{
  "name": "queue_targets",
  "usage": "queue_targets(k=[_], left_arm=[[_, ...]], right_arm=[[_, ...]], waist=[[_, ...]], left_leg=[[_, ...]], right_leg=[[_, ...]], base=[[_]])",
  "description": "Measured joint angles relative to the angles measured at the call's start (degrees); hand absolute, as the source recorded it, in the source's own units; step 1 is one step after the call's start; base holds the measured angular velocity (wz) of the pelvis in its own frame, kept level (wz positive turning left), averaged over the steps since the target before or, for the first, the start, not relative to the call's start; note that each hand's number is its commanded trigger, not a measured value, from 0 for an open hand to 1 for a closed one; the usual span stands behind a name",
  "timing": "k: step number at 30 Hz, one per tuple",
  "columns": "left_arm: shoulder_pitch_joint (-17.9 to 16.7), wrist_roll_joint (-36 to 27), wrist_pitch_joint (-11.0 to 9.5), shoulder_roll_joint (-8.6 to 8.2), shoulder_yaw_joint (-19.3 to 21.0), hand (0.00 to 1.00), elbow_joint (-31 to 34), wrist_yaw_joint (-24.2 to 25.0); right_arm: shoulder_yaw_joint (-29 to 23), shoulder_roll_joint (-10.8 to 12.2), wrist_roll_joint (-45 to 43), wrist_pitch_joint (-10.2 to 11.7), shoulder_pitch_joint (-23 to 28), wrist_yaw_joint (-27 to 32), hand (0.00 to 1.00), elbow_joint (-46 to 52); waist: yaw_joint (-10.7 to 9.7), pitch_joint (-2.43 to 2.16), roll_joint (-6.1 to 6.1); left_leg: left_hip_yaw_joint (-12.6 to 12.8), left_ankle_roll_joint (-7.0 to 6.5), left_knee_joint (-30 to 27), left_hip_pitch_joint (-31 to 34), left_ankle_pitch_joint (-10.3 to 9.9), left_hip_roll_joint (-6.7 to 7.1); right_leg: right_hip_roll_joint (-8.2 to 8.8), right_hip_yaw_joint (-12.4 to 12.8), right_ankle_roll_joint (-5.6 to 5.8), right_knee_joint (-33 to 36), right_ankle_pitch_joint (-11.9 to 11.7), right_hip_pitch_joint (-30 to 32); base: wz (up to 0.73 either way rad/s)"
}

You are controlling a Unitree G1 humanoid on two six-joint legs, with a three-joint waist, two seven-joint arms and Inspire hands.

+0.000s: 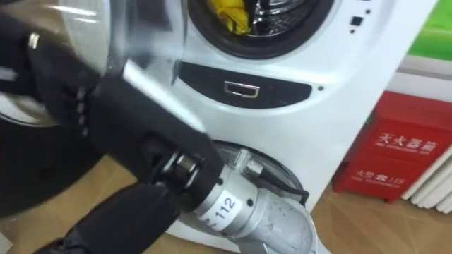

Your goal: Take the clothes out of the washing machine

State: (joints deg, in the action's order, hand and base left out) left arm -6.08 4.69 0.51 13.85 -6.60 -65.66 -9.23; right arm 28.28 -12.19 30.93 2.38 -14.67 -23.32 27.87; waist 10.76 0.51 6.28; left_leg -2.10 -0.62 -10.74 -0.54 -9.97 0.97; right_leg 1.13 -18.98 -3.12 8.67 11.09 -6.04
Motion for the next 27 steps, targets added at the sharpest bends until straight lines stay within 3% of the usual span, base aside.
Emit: queue_targets(k=[4,11,17,23,27], left_arm=[[0.02,-0.02,0.05,0.01,-1.05,0.0,0.1,-0.65],[0.2,-0.12,0.36,-0.01,-1.5,0.0,0.41,-1.09],[0.12,-0.53,0.35,-0.13,-0.9,0.0,0.33,-1.37],[-1.23,-0.2,-0.13,-0.85,4.32,0.0,0.35,-2.58],[-3.07,-0.66,-0.72,-1.75,6.45,0.0,0.41,-4.97]], right_arm=[[2.28,-1.34,-1.11,-0.83,0.0,0.03,0.0,-0.43],[3.98,-1.65,-2.56,-1.3,-0.01,0.63,0.0,-0.57],[2.24,-2.31,-5.38,-1.47,0.0,4.68,0.0,-0.17],[-9.41,-5.36,-5.77,-1.66,0.02,10.63,0.0,4.37],[-15.63,-6.29,-7.1,-0.4,1.22,15.61,0.0,5.06]], waist=[[0.9,0.15,-0.21],[2.11,0.23,-0.32],[1.4,0.33,-0.46],[-2.12,0.44,-0.83],[-4.75,0.07,-1.63]], left_leg=[[0.08,0.01,0.42,-0.06,-0.01,-0.14],[0.28,0.01,1.0,-0.27,0.0,-0.19],[0.36,-0.04,0.77,-0.02,-0.04,-0.15],[1.04,-0.04,0.74,-0.15,-0.04,-0.01],[2.14,-0.05,0.35,-0.79,-0.04,-0.21]], right_leg=[[-0.15,0.52,0.0,0.05,0.0,0.01],[-0.14,1.33,0.01,0.04,0.0,0.19],[-0.1,1.24,0.04,0.03,-0.02,0.24],[-0.11,1.73,0.15,0.1,-0.08,0.37],[-0.05,3.31,0.36,0.09,-0.22,-0.03]], base=[[0.05],[-0.01],[0.0],[-0.04],[-0.13]])
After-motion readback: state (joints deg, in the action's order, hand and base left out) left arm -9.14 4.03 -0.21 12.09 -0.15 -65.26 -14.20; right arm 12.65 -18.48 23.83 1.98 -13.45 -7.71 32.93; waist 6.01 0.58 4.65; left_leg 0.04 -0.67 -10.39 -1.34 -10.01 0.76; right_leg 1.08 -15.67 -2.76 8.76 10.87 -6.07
